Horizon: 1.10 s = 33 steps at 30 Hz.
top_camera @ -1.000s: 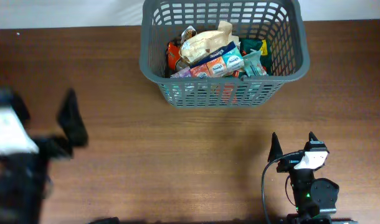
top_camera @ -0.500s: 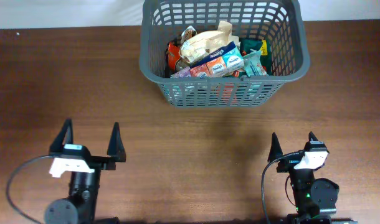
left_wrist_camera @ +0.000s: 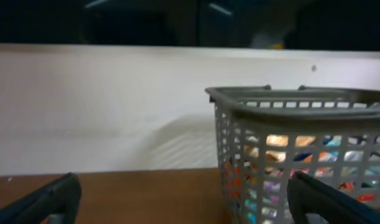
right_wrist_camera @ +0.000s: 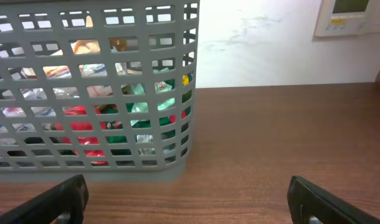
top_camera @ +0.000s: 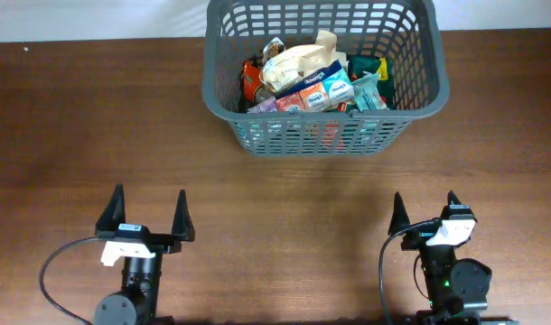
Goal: Pack container
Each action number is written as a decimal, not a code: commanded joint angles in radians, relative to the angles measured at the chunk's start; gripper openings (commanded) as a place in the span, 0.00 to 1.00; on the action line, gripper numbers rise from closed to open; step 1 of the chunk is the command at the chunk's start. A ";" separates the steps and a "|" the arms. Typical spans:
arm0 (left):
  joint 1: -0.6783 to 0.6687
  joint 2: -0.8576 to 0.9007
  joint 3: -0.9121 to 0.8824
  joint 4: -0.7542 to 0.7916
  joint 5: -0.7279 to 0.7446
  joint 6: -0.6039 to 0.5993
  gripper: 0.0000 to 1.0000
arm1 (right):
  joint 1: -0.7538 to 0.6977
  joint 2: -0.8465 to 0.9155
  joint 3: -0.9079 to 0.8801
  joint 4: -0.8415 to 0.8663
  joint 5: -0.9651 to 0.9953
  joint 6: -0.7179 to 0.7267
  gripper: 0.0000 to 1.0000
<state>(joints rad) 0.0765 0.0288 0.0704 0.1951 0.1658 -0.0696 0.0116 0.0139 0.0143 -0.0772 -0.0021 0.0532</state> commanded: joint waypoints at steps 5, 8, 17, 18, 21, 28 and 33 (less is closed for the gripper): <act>-0.005 -0.024 -0.061 -0.145 -0.037 0.018 0.99 | 0.002 -0.010 -0.009 -0.001 -0.005 0.011 0.99; -0.005 -0.024 -0.061 -0.229 -0.035 0.018 0.99 | 0.002 -0.010 -0.009 -0.001 -0.005 0.010 0.99; -0.005 -0.024 -0.061 -0.267 -0.048 0.017 0.99 | 0.002 -0.010 -0.009 -0.001 -0.005 0.010 0.99; -0.005 -0.024 -0.061 -0.267 -0.048 0.018 0.99 | 0.002 -0.010 -0.009 -0.001 -0.005 0.010 0.99; -0.005 -0.024 -0.061 -0.267 -0.051 0.018 0.99 | 0.002 -0.010 -0.009 -0.001 -0.005 0.010 0.99; -0.005 -0.024 -0.061 -0.267 -0.051 0.018 0.99 | 0.002 -0.010 -0.009 -0.001 -0.005 0.011 0.99; -0.005 -0.024 -0.061 -0.267 -0.051 0.018 0.99 | 0.002 -0.010 -0.009 -0.001 -0.005 0.010 0.99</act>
<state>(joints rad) 0.0765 0.0139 0.0174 -0.0708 0.1226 -0.0681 0.0120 0.0139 0.0143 -0.0772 -0.0021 0.0528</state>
